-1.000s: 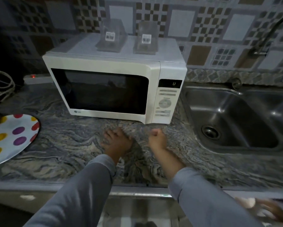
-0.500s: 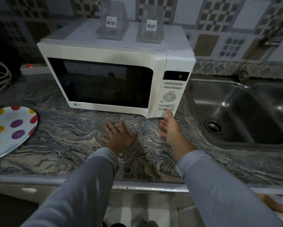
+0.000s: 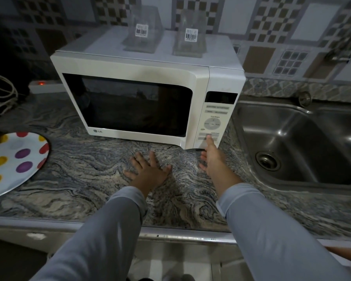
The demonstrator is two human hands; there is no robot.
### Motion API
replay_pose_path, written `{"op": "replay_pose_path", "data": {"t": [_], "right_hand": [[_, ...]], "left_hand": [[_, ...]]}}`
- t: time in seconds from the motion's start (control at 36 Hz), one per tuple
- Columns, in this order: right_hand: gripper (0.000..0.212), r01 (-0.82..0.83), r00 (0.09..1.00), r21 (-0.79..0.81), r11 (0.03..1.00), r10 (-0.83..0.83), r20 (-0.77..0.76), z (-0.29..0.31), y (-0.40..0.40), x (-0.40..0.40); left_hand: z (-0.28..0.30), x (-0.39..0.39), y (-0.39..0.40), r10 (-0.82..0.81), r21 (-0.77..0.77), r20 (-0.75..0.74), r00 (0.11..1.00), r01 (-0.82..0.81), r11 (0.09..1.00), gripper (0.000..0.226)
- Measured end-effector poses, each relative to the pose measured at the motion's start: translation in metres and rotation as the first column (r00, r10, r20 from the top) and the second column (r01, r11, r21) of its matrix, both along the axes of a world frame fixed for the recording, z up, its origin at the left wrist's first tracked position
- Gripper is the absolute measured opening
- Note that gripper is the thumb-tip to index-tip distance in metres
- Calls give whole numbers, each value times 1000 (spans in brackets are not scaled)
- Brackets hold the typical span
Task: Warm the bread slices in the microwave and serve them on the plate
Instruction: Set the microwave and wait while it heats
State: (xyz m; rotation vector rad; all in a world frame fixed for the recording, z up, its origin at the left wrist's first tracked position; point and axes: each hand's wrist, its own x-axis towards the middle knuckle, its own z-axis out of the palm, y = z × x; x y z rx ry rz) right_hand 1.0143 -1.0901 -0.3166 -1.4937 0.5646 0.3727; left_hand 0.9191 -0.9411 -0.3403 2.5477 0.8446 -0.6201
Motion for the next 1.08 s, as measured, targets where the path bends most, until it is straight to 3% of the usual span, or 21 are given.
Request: {"op": "replay_pose_path", "data": {"t": [0.28, 0.44, 0.83, 1.08], "right_hand": [[44, -70, 994, 58, 996, 74, -79, 9, -6, 3], [57, -135, 988, 54, 989, 139, -70, 18, -5, -3], [90, -98, 991, 109, 989, 107, -82, 29, 1, -6], [85, -125, 983, 57, 991, 131, -130, 33, 1, -3]], "left_hand": [[-1, -1, 0, -4, -11, 16, 1000, 4, 1000, 89], [-1, -2, 0, -8, -7, 24, 1000, 9, 1000, 89], [-2, -1, 1, -7, -7, 26, 1000, 7, 1000, 89], [-1, 0, 1, -14, -3, 21, 1000, 14, 1000, 90]]}}
